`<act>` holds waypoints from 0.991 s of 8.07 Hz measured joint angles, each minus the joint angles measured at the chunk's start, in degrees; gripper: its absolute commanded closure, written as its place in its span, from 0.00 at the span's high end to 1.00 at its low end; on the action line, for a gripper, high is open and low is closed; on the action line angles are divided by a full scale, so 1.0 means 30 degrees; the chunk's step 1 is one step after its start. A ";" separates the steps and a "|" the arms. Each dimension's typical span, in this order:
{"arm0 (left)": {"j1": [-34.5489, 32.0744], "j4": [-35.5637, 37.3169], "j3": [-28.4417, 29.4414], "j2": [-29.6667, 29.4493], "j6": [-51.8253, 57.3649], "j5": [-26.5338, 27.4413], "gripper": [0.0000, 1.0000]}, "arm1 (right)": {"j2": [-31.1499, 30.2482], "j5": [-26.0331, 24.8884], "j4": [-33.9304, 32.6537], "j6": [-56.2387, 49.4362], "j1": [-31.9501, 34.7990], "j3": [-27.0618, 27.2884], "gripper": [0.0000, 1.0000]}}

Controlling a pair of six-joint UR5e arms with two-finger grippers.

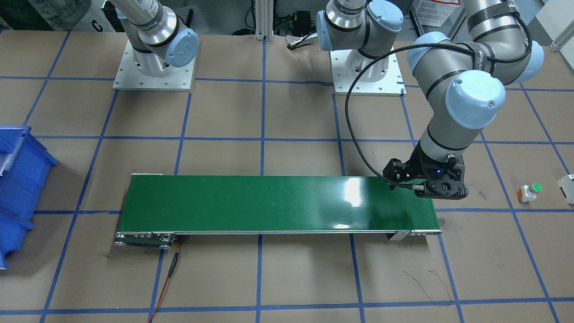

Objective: Move capacitor from left to right
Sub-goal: 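Carry the capacitor with the right gripper over the blue bin, then lower the capacitor into the blue bin and open the right gripper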

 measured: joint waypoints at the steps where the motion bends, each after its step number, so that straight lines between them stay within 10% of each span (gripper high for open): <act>1: 0.0000 0.0001 0.0001 -0.0001 -0.0010 0.0000 1.00 | 0.0280 0.0289 -0.0130 -0.0067 -0.0206 0.0151 0.06; 6: -0.0019 0.0001 0.0000 -0.0013 -0.0016 0.0023 1.00 | 0.0409 0.1149 -0.1190 -0.0274 -0.0373 0.0229 0.86; 8: -0.0026 0.0000 0.0000 -0.0007 -0.0017 0.0028 1.00 | 0.0285 0.1202 -0.1334 -0.0247 -0.0374 0.0223 1.00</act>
